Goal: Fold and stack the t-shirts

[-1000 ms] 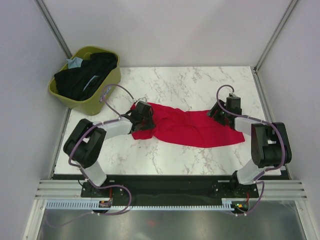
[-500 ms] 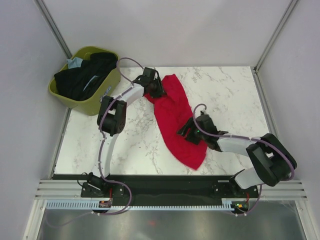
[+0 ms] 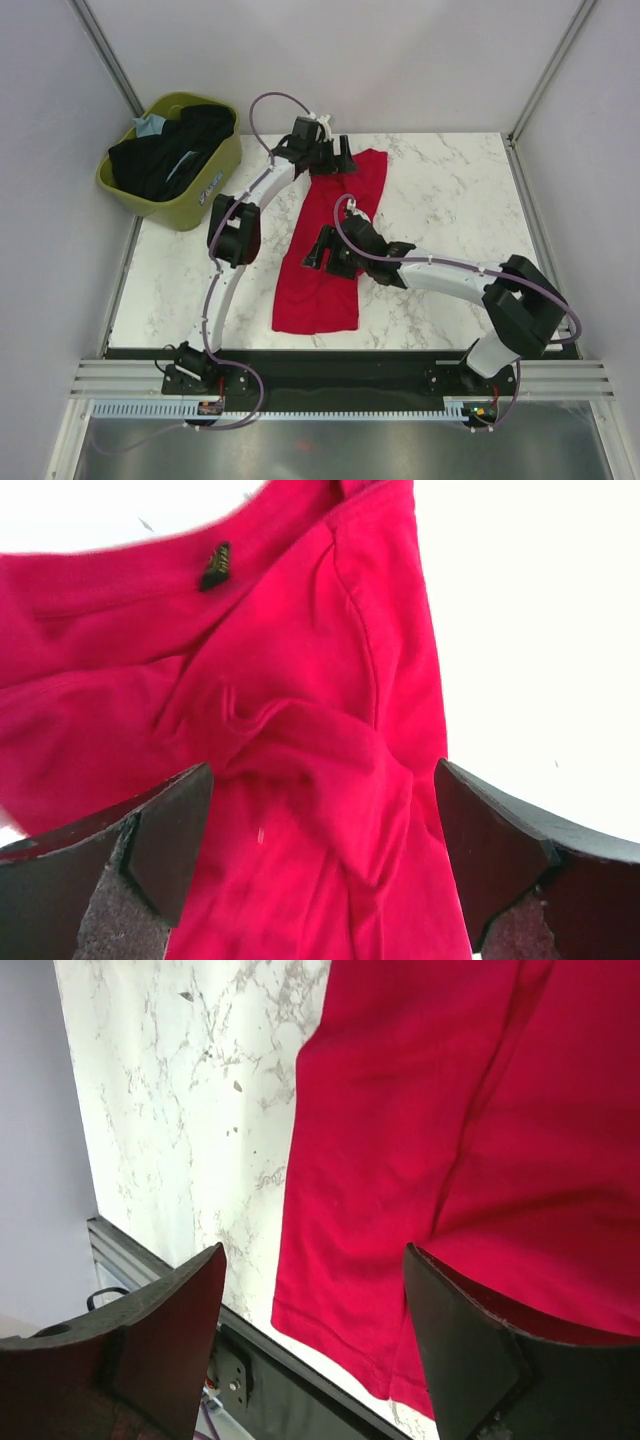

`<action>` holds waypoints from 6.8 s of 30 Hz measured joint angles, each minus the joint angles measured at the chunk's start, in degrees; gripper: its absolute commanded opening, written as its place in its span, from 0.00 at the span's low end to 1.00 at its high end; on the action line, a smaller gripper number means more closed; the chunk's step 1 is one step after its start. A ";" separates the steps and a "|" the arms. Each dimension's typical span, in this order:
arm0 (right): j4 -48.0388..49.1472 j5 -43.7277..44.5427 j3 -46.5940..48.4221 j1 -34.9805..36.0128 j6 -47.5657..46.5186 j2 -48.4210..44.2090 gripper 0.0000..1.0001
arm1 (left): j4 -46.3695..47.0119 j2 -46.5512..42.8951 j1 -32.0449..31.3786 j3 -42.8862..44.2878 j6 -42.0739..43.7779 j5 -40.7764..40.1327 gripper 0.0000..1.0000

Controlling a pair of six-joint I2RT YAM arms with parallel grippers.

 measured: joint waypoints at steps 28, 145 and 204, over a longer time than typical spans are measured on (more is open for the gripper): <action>-26.03 11.04 65.42 -22.60 -31.69 40.81 0.88 | 10.73 -70.77 -9.11 -93.59 -6.45 -15.54 0.91; -16.11 9.20 -36.48 3.67 0.17 -39.19 0.00 | 29.11 -85.00 -30.95 -121.04 -29.64 -11.85 0.02; -27.30 28.30 11.34 -10.40 -26.47 -10.54 0.00 | -2.73 -61.92 -8.02 -61.72 -3.41 -19.37 0.02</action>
